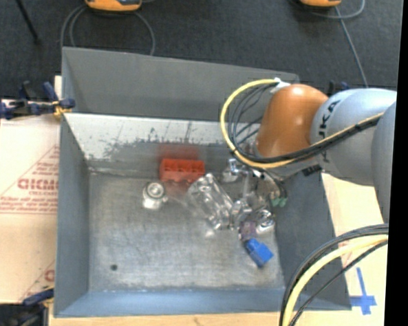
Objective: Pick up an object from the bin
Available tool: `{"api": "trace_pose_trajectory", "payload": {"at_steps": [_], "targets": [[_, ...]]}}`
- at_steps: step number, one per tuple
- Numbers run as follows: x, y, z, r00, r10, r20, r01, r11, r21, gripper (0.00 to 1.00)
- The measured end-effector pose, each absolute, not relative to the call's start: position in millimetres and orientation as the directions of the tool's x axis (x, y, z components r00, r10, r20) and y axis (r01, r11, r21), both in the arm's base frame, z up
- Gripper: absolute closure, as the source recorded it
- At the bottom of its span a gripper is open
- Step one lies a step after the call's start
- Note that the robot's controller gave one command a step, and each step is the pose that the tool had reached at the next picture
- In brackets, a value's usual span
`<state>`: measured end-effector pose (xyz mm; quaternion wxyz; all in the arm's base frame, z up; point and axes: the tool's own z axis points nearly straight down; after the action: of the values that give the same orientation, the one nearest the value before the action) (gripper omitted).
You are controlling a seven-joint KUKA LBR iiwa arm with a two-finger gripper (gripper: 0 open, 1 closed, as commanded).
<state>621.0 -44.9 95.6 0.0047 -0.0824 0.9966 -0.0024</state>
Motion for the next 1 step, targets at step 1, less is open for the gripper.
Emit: {"api": "trace_pose_trajectory", "payload": {"at_steps": [1], "targets": [[621.9,-45.5,95.6,-0.986,-0.165,-0.010,-0.165,0.986,-0.007,1.00]]}}
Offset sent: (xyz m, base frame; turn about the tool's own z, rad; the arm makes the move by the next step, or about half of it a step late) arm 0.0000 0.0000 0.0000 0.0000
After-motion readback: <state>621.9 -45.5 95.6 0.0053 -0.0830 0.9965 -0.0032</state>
